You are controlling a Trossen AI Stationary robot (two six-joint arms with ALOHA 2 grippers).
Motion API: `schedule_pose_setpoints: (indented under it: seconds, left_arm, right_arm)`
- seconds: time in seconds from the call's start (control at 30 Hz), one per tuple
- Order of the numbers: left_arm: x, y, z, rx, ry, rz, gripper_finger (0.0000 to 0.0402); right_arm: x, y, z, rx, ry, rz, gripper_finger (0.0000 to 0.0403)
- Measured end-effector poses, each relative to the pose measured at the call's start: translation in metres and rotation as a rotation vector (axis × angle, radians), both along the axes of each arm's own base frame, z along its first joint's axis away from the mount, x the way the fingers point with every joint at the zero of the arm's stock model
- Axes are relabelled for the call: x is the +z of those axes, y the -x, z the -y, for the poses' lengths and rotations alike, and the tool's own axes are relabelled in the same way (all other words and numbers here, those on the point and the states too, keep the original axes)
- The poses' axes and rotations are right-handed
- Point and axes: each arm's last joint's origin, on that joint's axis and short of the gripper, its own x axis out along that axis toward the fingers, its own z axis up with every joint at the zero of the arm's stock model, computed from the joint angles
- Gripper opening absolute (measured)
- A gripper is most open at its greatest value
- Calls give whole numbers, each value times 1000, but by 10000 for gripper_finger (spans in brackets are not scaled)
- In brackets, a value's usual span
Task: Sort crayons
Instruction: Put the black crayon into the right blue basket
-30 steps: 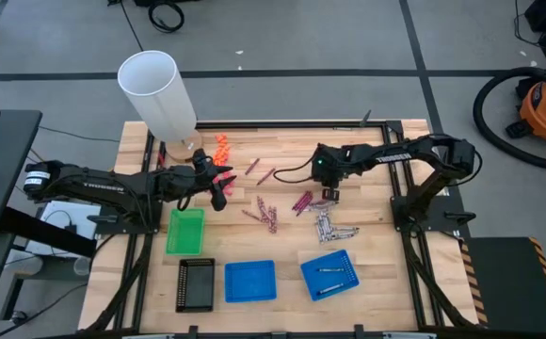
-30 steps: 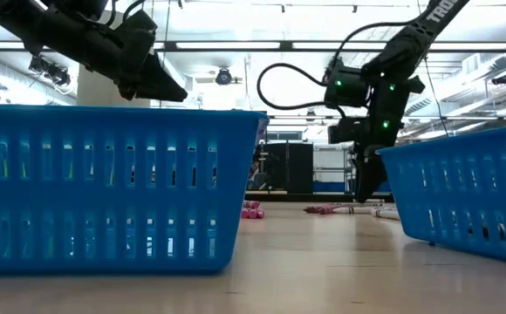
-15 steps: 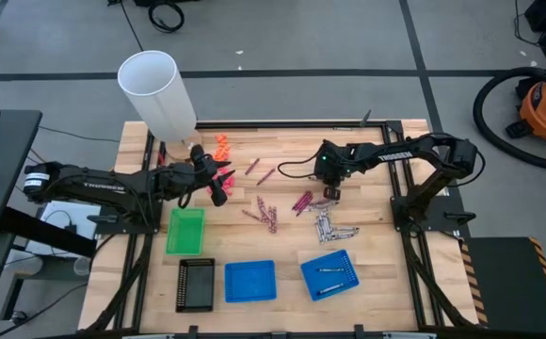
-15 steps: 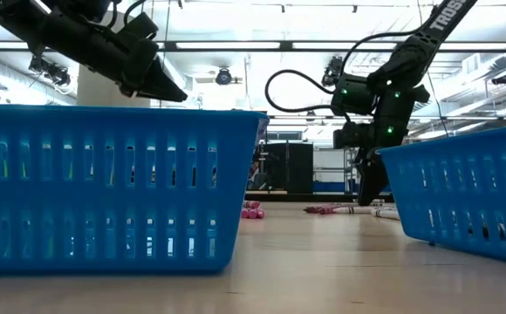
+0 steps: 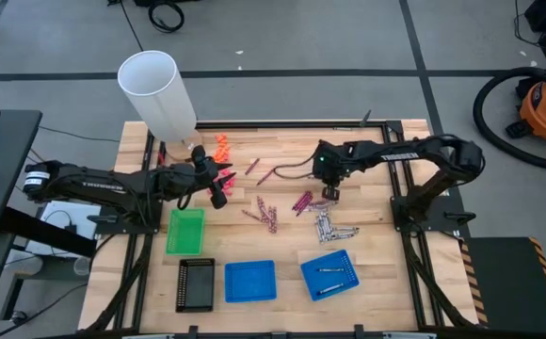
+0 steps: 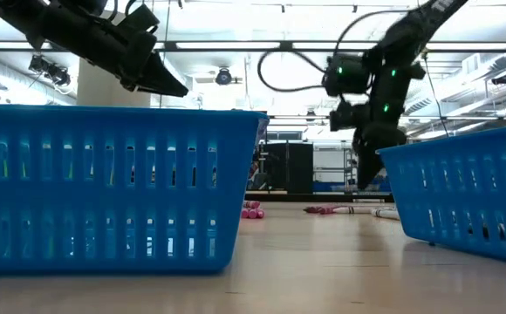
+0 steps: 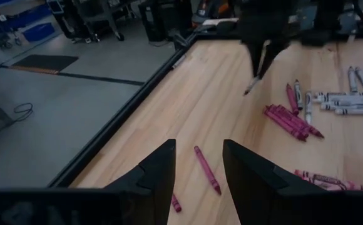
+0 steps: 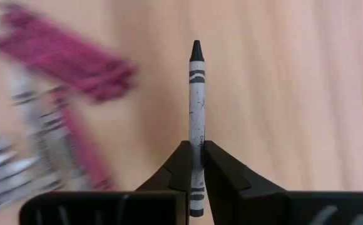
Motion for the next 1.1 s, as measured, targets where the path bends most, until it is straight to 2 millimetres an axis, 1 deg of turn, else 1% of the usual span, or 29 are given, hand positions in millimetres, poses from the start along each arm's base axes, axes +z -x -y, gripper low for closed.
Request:
schedule_pose_setpoints:
  seconds: [0.1,0.3,0.37,0.47,0.57,0.7,0.8,0.93,1.1]
  left_arm:
    - [4,0,0,4,0,-23,142]
    - [7,-1,-1,17,-13,-24,142]
    - [8,-1,-1,19,-28,-21,142]
    - [11,-2,-1,26,-50,5,142]
    - [15,-3,-2,25,-63,42,142]
    - [20,-4,-2,26,-67,93,142]
    - [22,-5,-2,23,-80,108,142]
    - [23,-5,-2,22,-83,113,142]
    - [23,-5,-2,23,-80,116,142]
  right_arm:
    - [19,-4,-24,38,-39,45,39]
    - [47,1,-87,126,-167,153,39]
    - [53,4,-109,153,-201,173,39]
    - [55,8,-138,154,-256,181,39]
    - [50,8,-163,128,-284,163,40]
    - [32,7,-194,134,-298,95,40]
    - [20,5,-212,152,-308,69,40]
    - [10,5,-227,162,-303,58,40]
    - [-3,6,-236,166,-288,5,42]
